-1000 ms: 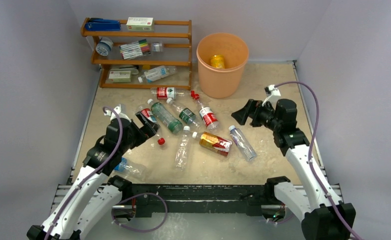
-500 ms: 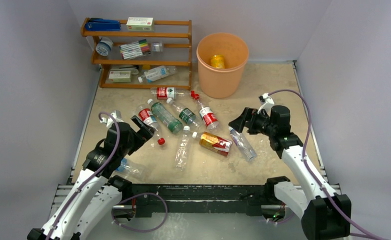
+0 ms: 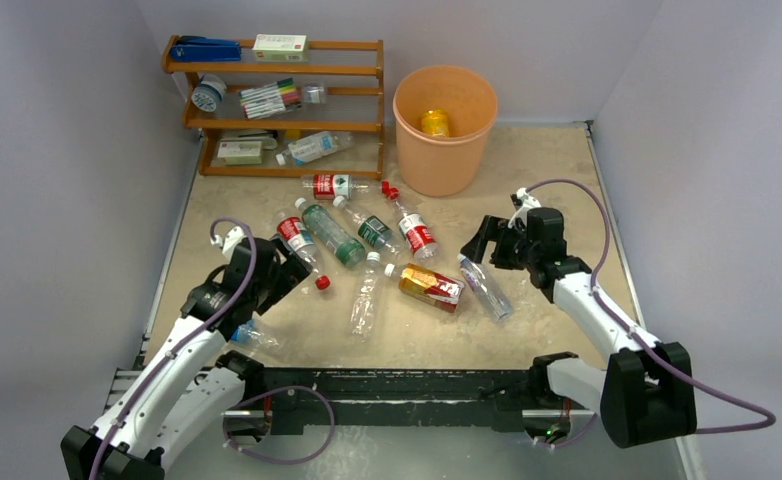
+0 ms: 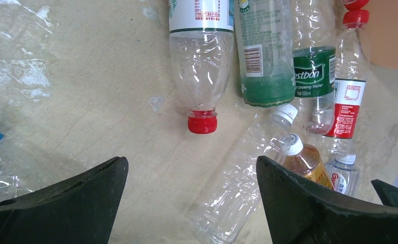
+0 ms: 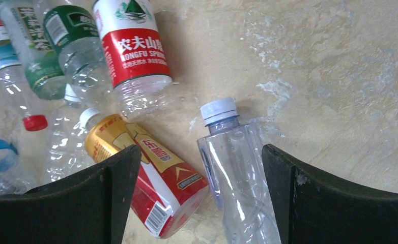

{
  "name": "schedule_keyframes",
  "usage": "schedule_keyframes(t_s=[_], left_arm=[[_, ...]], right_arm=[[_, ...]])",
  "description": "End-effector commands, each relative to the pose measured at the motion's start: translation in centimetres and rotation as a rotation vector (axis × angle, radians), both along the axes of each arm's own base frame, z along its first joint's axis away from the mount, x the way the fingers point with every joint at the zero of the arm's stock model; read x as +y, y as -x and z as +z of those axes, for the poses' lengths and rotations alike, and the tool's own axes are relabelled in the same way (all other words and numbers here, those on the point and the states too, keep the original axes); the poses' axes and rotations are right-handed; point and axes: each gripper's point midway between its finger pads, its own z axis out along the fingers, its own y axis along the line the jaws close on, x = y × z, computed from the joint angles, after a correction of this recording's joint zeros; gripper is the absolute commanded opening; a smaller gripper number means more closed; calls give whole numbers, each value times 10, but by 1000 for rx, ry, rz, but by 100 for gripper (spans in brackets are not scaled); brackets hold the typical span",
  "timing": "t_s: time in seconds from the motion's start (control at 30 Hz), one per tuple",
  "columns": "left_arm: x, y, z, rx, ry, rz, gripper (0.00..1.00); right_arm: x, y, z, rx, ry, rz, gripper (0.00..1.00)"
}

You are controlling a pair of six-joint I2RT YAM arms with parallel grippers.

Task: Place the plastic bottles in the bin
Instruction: Pick up the plastic bottle at the center of the board.

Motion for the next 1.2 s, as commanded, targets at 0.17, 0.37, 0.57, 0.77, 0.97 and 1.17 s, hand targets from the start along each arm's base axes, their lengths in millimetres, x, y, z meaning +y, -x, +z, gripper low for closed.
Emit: schedule_keyframes(t_s=[0.17,0.37,0.57,0.77,0.97,1.17], left_arm=[[-11,-12,8,-58,42,-24,97],[-21,-12,1,-50,70,-68,97],[-21,-9,-3,-47,72,-76,97],[-23,-9,-8,-43,80,-80,97],[-23,-9,-9,-41,80,-84,97],[-23,-7,-12,-36,80,-87,96]], right_arm=[[31,-12,21,-74,35,84,89],[70,-1,38,-128,76,192,88],[94,17,26,-109,121,292,87],[112,32,4,-51,166,367,86],[126,42,-14,-8,216,403,87],[143,52,-25,14,275,436,86]])
